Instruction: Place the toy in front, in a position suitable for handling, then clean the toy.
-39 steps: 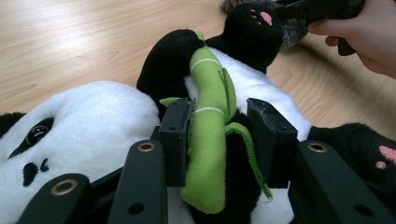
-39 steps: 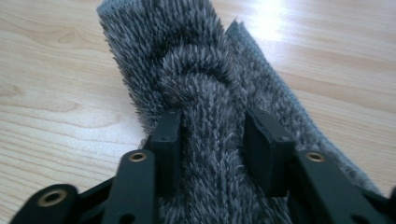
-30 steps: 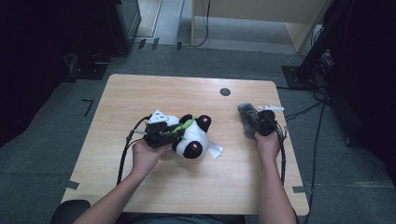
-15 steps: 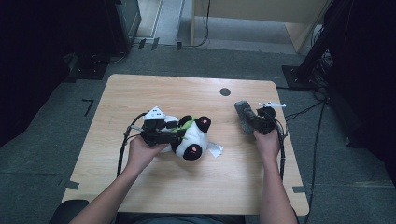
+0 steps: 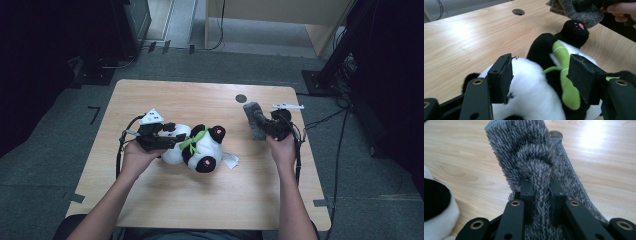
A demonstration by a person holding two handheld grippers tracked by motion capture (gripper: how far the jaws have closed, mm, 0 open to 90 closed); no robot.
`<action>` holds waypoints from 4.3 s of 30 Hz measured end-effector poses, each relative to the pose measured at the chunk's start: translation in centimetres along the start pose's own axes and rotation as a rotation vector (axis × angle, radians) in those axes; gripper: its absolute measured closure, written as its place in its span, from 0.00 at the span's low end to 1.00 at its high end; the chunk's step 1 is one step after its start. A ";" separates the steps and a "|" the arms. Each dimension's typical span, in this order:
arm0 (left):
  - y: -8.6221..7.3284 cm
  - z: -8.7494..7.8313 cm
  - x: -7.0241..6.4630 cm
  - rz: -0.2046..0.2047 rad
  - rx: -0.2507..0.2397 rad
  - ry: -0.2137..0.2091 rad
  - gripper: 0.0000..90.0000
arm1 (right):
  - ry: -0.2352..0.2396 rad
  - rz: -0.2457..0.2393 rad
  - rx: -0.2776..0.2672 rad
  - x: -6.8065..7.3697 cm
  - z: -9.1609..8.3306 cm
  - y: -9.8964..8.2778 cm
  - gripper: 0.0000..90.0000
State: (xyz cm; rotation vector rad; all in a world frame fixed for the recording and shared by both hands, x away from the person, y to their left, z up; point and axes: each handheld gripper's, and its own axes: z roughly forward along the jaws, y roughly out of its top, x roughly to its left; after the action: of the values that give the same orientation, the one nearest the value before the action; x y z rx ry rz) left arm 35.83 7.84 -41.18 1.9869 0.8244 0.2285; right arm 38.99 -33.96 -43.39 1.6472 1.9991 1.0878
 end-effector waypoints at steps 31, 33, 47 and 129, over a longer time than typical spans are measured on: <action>-4.4 -3.0 2.3 -0.043 0.016 -0.019 0.27 | 0.177 -0.235 -0.072 8.0 -1.9 3.6 0.86; -4.7 -3.2 2.2 -0.043 0.006 -0.024 0.27 | 0.190 -0.246 -0.075 8.6 -1.8 3.8 0.86; -5.9 -2.6 1.8 -0.029 0.041 -0.027 0.18 | 0.300 -0.269 -0.031 12.6 -0.6 6.3 0.86; -7.9 0.6 2.5 -0.051 -0.005 -0.011 0.41 | 0.273 -0.316 0.245 14.0 9.3 5.7 0.87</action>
State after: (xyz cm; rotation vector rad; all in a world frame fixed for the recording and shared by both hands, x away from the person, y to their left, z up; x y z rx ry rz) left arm 34.34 11.63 -48.44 1.9588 0.8654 0.1898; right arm 45.28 -17.43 -42.37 1.2747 2.5516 1.0261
